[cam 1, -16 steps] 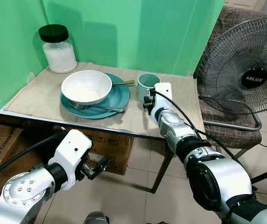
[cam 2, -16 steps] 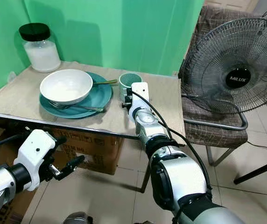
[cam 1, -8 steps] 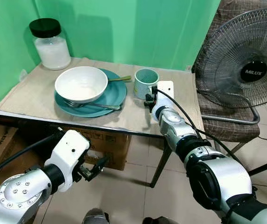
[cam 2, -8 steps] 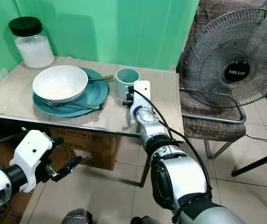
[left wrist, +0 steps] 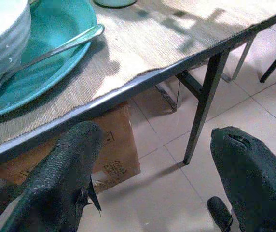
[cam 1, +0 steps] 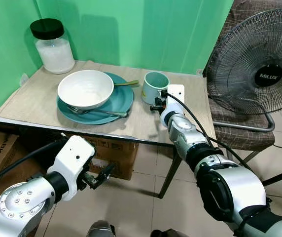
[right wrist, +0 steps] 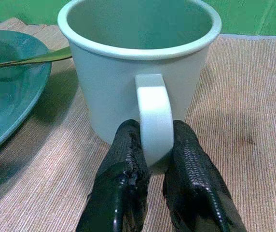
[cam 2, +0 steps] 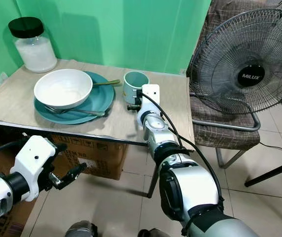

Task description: Setting the table

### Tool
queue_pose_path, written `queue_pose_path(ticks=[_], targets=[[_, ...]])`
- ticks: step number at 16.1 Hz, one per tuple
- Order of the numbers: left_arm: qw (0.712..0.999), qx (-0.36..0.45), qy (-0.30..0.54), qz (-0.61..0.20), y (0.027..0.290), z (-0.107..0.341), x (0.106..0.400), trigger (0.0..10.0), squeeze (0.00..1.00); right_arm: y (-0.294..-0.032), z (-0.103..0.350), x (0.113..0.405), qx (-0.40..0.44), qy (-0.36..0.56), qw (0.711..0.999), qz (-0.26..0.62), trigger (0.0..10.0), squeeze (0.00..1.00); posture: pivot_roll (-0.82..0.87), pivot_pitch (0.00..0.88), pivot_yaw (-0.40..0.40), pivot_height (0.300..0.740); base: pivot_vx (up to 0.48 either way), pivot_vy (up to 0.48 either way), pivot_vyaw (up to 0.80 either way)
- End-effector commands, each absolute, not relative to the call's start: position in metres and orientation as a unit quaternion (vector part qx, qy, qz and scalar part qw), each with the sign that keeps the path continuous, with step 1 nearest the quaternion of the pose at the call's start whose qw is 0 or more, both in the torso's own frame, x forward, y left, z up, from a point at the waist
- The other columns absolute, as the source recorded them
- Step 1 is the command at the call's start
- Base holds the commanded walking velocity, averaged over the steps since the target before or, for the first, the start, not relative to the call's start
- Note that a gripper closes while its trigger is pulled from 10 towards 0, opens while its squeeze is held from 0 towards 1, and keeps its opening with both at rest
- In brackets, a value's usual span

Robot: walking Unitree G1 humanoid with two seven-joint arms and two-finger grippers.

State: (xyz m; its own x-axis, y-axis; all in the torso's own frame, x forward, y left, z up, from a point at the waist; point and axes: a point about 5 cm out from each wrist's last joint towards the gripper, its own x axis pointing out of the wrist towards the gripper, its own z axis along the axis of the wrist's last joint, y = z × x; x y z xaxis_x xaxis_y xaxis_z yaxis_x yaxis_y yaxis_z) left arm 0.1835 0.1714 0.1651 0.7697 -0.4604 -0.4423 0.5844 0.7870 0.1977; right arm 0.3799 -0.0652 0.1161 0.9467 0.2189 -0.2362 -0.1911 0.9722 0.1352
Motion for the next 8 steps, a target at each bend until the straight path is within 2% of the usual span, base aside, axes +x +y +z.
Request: queue_pose_path(ticks=[1,5,8], targets=[[0.926,0.169,0.188,-0.28,0.172,0.164,0.186,10.0,0.0,-0.066,0.128,0.386,0.056,0.107,0.987,0.109,0.0,0.0,0.32,0.064,-0.09,0.74,0.0,0.0,0.0],[0.933,0.163,0.175,-0.269,0.169,0.163,0.195,10.0,0.0,-0.078,0.142,0.391,0.059,0.06,0.987,0.137,0.0,0.0,0.29,0.003,-0.086,0.74,0.0,0.0,0.0],[0.938,0.152,0.152,-0.272,0.159,0.161,0.209,10.0,0.0,-0.115,0.151,0.388,0.064,-0.005,0.987,0.15,0.0,0.0,0.24,0.0,-0.049,0.74,0.0,0.0,0.0]])
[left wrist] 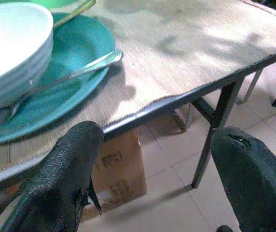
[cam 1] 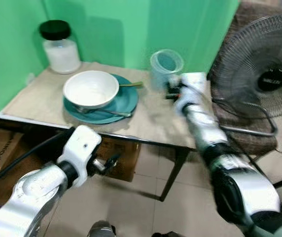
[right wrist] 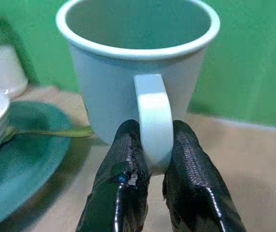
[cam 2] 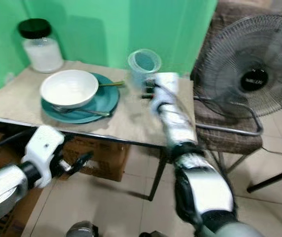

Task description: Setting the table

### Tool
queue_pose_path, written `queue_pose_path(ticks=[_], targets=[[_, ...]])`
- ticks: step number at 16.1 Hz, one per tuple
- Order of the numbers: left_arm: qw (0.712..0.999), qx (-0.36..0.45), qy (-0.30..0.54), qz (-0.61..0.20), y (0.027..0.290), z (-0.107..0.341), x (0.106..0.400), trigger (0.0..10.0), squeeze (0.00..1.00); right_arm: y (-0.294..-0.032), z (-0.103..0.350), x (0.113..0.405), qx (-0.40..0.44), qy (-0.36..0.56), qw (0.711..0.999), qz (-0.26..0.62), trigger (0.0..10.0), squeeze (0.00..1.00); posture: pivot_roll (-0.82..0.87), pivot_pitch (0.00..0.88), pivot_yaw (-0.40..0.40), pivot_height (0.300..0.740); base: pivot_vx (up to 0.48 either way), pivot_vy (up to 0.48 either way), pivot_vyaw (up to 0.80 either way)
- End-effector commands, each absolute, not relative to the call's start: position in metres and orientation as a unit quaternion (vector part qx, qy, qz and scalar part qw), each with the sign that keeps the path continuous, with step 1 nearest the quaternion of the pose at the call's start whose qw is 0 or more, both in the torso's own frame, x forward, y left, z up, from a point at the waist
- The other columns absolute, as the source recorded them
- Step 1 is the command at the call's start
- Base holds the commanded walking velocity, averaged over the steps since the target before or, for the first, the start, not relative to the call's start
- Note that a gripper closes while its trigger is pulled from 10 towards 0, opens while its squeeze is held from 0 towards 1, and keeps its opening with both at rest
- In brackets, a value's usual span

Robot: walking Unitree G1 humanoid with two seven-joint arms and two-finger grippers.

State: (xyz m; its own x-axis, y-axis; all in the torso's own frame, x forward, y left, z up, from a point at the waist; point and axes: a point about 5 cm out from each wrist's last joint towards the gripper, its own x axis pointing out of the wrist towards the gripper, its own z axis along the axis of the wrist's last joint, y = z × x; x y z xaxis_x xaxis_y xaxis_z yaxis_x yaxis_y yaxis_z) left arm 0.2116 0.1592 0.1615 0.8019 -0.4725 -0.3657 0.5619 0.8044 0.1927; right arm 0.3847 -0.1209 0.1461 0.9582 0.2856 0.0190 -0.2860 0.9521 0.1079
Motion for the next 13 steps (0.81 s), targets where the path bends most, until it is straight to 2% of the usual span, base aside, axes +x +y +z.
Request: queue_pose_path(ticks=[1,3,5,7,9,10,13], targets=[[0.938,0.149,0.142,-0.277,0.155,0.161,0.218,10.0,0.0,-0.134,0.155,0.379,0.06,-0.029,0.987,0.15,0.0,0.0,0.21,0.0,-0.027,0.74,0.0,0.0,0.0],[0.952,0.142,0.12,-0.243,0.149,0.158,0.241,10.0,0.0,-0.181,0.167,0.332,0.012,-0.063,0.989,0.131,0.0,0.0,0.17,0.0,0.01,0.74,0.0,0.0,0.0],[0.961,0.135,0.112,-0.215,0.152,0.157,0.246,10.0,0.0,-0.188,0.172,0.315,0.011,-0.07,0.99,0.124,0.0,0.0,0.16,0.0,0.021,0.74,0.0,0.0,0.0],[0.972,0.113,0.104,-0.175,0.159,0.156,0.243,10.0,0.0,-0.186,0.177,0.287,0.003,-0.077,0.988,0.132,0.0,0.0,0.15,0.0,0.015,0.74,0.0,0.0,0.0],[0.981,0.101,0.087,-0.14,0.165,0.156,0.236,10.0,0.0,-0.179,0.176,0.253,0.016,-0.046,0.99,0.129,0.0,0.0,0.16,0.0,-0.003,0.74,0.0,0.0,0.0],[0.984,0.089,0.085,-0.128,0.165,0.156,0.236,10.0,0.0,-0.175,0.169,0.247,0.047,-0.022,0.993,0.11,10.0,0.0,0.17,0.0,-0.016,0.74,0.0,0.0,0.0],[0.988,0.091,0.078,-0.102,0.169,0.156,0.243,10.0,0.0,-0.166,0.16,0.244,0.015,-0.011,0.994,0.105,10.0,0.0,0.18,0.0,-0.021,0.74,0.0,0.0,0.0]])
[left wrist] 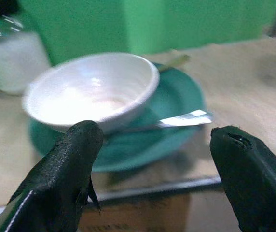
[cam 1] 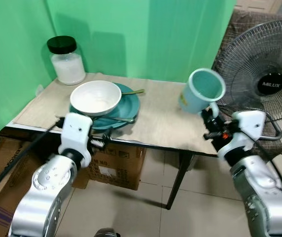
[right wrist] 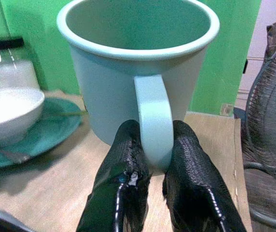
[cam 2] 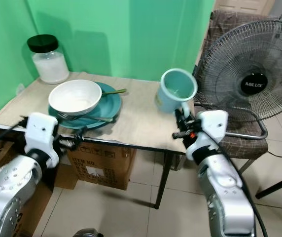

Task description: Setting the table

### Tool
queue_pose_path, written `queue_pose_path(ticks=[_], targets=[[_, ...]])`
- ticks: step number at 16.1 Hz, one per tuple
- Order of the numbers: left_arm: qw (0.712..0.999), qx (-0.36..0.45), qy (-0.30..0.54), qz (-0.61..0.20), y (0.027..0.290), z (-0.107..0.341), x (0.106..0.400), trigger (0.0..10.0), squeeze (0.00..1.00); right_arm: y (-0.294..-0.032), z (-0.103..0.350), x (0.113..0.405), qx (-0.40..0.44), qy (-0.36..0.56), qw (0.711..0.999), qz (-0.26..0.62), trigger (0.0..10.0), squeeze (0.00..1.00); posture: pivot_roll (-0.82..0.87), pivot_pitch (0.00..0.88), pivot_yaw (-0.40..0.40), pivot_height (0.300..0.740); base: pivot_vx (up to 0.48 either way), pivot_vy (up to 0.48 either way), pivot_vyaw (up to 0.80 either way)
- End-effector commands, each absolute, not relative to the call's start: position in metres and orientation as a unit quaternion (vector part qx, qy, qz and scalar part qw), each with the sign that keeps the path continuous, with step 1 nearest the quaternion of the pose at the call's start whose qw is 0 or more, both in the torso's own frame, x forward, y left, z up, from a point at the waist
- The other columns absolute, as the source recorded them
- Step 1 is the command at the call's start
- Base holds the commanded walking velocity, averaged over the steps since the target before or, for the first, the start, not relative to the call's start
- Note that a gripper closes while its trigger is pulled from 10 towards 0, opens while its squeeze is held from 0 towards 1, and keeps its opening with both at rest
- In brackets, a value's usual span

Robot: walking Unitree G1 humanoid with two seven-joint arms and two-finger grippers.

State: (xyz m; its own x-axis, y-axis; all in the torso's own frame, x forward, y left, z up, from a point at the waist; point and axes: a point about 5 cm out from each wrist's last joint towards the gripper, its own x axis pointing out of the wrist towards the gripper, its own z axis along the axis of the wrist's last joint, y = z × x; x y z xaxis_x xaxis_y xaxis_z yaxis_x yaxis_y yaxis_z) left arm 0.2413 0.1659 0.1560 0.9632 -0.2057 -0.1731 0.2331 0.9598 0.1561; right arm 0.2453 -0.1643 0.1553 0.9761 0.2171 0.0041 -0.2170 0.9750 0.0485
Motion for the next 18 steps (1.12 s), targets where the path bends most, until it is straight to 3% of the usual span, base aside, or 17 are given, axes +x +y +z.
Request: queue_pose_path(ticks=[1,7,15,18], targets=[[0.987,0.093,0.076,-0.103,0.167,0.156,0.243,10.0,0.0,-0.169,0.156,0.243,0.004,0.002,0.996,0.094,10.0,0.0,0.18,0.0,-0.023,0.74,0.0,0.0,0.0],[0.99,0.081,0.061,-0.1,0.162,0.157,0.253,10.0,0.0,-0.179,0.161,0.245,0.03,0.016,0.999,0.039,10.0,0.0,0.14,0.0,0.009,0.74,0.0,0.0,-0.67],[0.99,0.081,0.046,-0.11,0.154,0.157,0.266,10.0,0.0,-0.182,0.172,0.248,0.002,-0.015,1.0,0.004,10.0,0.0,0.1,0.0,0.027,0.74,0.0,0.0,-0.78],[0.99,0.083,0.043,-0.106,0.157,0.157,0.268,10.0,0.0,-0.178,0.177,0.252,0.042,-0.027,0.999,0.004,10.0,0.0,0.1,0.0,0.015,0.74,0.0,0.0,-0.8]])
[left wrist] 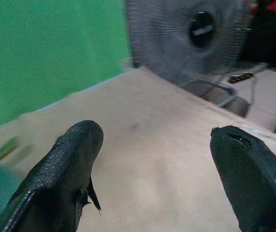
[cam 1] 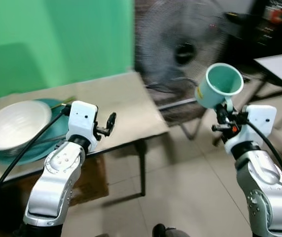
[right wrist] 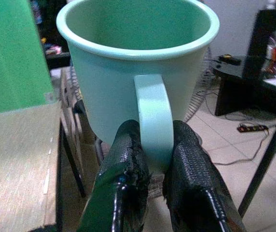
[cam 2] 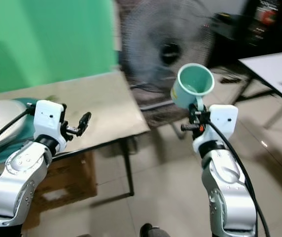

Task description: Setting the table

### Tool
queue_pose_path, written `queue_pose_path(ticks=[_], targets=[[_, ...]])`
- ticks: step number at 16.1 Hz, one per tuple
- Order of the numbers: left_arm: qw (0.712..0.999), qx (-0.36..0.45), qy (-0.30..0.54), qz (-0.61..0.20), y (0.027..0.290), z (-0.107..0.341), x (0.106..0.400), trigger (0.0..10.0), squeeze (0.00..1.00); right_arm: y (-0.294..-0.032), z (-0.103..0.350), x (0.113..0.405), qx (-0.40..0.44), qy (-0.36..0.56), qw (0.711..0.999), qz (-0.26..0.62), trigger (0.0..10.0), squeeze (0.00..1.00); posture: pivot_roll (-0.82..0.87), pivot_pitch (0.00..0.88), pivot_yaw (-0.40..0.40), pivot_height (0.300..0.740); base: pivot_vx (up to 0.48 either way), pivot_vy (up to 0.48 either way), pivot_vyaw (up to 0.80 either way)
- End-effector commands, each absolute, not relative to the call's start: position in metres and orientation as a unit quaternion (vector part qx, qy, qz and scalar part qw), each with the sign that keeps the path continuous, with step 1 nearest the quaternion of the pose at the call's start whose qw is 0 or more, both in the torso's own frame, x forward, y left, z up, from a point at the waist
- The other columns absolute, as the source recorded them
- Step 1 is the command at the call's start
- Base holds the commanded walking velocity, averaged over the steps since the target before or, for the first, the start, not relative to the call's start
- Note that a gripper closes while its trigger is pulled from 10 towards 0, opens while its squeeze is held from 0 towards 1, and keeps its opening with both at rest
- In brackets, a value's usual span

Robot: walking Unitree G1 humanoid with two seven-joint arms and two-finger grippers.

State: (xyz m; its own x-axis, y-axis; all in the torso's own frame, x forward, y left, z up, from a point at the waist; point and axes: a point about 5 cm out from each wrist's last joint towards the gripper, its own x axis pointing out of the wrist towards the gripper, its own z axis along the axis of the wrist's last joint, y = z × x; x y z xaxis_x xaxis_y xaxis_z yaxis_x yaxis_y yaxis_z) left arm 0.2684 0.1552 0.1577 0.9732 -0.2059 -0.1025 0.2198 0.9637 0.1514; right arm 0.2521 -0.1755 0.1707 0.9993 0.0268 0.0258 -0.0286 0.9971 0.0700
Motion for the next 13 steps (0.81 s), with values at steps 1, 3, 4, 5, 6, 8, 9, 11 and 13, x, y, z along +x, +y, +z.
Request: queue_pose_path(ticks=[1,3,4,5,6,8,9,11,13], targets=[[0.99,0.081,0.043,-0.103,0.156,0.156,0.268,10.0,0.0,-0.184,0.178,0.254,0.015,-0.036,0.998,-0.044,10.0,0.0,0.1,0.0,0.012,0.74,0.0,0.0,-0.79],[0.99,0.081,0.044,-0.106,0.154,0.155,0.265,10.0,0.0,-0.185,0.175,0.254,0.011,-0.033,0.998,-0.043,10.0,0.0,0.1,0.0,0.013,0.74,0.0,0.0,-0.76],[0.99,0.077,0.046,-0.109,0.152,0.153,0.263,10.0,0.0,-0.188,0.167,0.252,0.026,-0.012,0.999,-0.035,10.0,0.0,0.1,0.0,0.014,0.74,0.0,0.0,-0.76],[0.99,0.075,0.048,-0.109,0.152,0.153,0.263,10.0,0.0,-0.188,0.167,0.252,0.028,-0.008,0.999,-0.023,10.0,0.0,0.09,0.0,0.016,0.74,0.0,0.0,-0.77],[0.991,0.068,0.05,-0.106,0.152,0.152,0.262,10.0,0.0,-0.187,0.167,0.251,0.026,-0.008,0.999,-0.017,10.0,0.0,0.09,0.0,0.021,0.74,0.0,0.0,-0.78],[0.991,0.062,0.053,-0.104,0.153,0.151,0.262,10.0,0.0,-0.182,0.163,0.25,0.022,-0.006,1.0,-0.008,10.0,0.0,0.09,0.0,0.029,0.74,0.0,0.0,-0.78],[0.99,0.066,0.052,-0.11,0.153,0.151,0.262,10.0,0.0,-0.177,0.158,0.251,0.024,0.0,1.0,-0.003,10.0,0.0,0.09,0.0,0.029,0.74,0.0,0.0,-0.79],[0.99,0.066,0.054,-0.111,0.152,0.15,0.261,10.0,0.0,-0.171,0.158,0.254,0.02,-0.001,1.0,0.009,10.0,0.0,0.09,0.0,0.028,0.74,0.0,0.0,-0.79],[0.991,0.065,0.051,-0.102,0.154,0.151,0.261,10.0,0.0,-0.171,0.16,0.255,0.026,-0.004,1.0,0.01,10.0,0.0,0.1,0.0,0.017,0.74,0.0,0.0,-0.79]])
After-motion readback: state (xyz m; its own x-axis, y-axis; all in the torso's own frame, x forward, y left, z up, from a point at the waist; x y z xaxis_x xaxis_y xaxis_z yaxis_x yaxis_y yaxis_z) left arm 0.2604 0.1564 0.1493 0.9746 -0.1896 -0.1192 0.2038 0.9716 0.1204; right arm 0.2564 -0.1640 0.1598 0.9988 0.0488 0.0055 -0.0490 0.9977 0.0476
